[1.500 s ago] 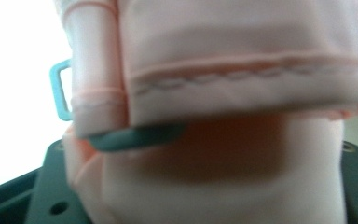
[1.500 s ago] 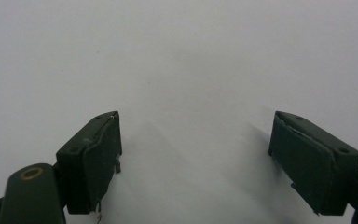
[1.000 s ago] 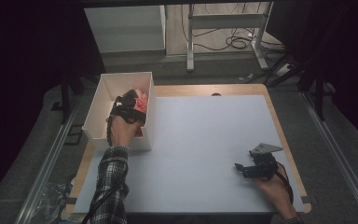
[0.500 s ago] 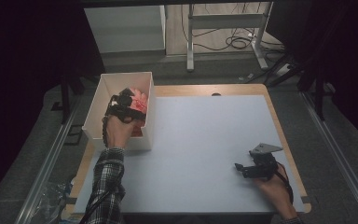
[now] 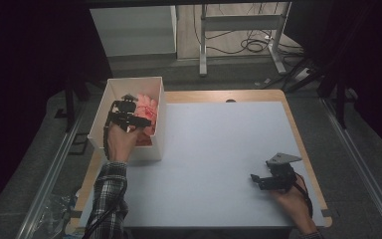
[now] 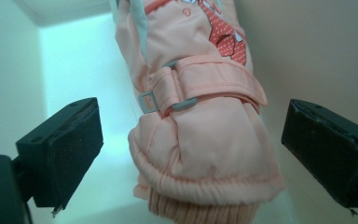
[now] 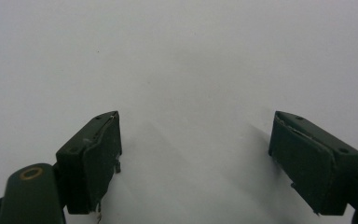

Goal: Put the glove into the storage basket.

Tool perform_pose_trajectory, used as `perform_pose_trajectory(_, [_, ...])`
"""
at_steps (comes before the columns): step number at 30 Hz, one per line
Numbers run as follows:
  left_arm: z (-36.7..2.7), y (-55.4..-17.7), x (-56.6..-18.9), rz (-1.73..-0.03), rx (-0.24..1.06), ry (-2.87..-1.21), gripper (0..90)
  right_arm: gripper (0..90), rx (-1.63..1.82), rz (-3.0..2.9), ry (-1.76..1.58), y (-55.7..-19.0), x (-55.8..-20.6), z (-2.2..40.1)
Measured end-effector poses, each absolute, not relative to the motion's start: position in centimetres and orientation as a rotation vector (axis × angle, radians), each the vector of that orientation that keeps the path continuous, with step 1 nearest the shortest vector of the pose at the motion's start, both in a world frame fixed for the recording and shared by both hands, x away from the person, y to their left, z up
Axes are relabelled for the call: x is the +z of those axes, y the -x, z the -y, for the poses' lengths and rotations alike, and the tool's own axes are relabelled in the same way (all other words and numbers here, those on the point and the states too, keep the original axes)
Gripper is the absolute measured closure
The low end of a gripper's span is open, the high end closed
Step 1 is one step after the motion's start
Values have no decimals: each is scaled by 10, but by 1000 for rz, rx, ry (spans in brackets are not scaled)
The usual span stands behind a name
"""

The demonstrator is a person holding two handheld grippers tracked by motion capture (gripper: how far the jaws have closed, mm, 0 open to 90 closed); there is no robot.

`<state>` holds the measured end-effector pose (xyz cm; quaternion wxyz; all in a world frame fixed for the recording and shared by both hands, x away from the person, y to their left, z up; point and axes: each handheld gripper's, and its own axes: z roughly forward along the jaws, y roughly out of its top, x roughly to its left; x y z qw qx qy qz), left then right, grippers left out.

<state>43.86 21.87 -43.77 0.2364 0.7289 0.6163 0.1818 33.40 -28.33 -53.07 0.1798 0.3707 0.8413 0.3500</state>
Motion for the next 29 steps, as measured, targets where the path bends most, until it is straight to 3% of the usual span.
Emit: perform_pose_trajectory(29, [-226, -367, -424, -1515, 570, -1955, 44, 172, 986, -2378, -1049, -334, -531, 283])
